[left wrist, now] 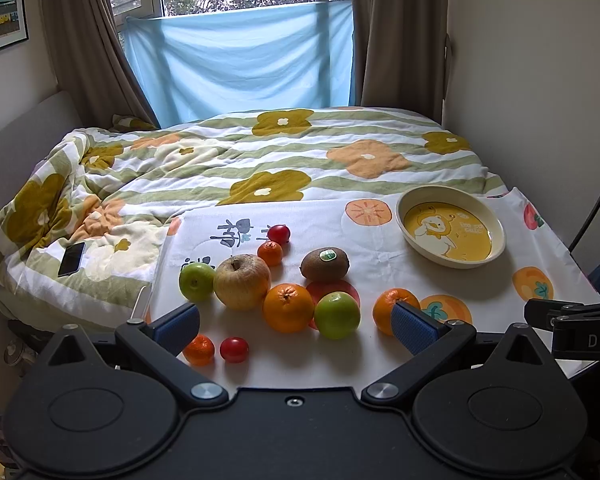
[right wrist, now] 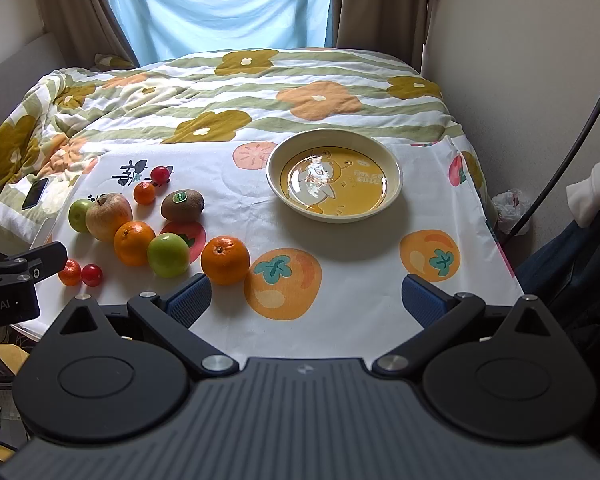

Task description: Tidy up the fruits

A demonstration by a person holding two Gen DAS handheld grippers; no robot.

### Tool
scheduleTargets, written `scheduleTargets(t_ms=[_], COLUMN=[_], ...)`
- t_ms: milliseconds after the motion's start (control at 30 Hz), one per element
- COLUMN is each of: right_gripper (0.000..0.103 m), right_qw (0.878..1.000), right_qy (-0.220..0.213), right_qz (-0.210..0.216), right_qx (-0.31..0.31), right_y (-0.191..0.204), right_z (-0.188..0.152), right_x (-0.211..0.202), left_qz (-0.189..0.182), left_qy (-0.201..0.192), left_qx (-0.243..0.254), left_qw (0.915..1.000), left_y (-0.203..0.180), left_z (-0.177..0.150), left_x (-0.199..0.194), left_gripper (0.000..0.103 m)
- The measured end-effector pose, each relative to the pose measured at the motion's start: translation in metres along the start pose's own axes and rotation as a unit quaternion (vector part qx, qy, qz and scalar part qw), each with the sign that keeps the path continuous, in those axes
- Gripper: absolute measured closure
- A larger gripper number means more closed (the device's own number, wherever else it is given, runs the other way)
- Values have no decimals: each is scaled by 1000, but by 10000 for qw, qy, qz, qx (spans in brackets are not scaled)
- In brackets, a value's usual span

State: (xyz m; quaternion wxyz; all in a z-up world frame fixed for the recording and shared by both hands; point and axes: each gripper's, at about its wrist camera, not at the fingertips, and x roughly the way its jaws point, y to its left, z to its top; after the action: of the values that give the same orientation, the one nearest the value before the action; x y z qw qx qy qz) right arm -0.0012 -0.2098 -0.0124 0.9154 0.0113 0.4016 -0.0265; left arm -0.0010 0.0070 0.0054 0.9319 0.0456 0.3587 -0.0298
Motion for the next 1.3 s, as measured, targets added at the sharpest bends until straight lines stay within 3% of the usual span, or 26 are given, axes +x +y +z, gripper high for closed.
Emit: scheduleTargets(t_ms=[467, 833, 1067, 1300], right_gripper=[0, 0, 0, 0], right_qw=[10000, 9999, 9986, 9912], right_qy=[-3, -64, -145, -98], right_qz=[-16, -31, 237, 893], right_qx=[26, -139, -441, -971], right_y=[-2, -6, -8, -8], right_z=[3, 6, -5, -12], right_x=[1, 17, 50, 99], left_qz=[-19, -481, -547, -448], left_qy=[32, 278, 533, 892], left_qx=[6, 155, 145, -253], left_qw=[10000, 9983, 9970, 9947], left_y=[0, 3, 1, -9], left_z=[2, 6, -6, -10], left_x=[2, 39, 74, 109], left_gripper=[0, 0, 0, 4])
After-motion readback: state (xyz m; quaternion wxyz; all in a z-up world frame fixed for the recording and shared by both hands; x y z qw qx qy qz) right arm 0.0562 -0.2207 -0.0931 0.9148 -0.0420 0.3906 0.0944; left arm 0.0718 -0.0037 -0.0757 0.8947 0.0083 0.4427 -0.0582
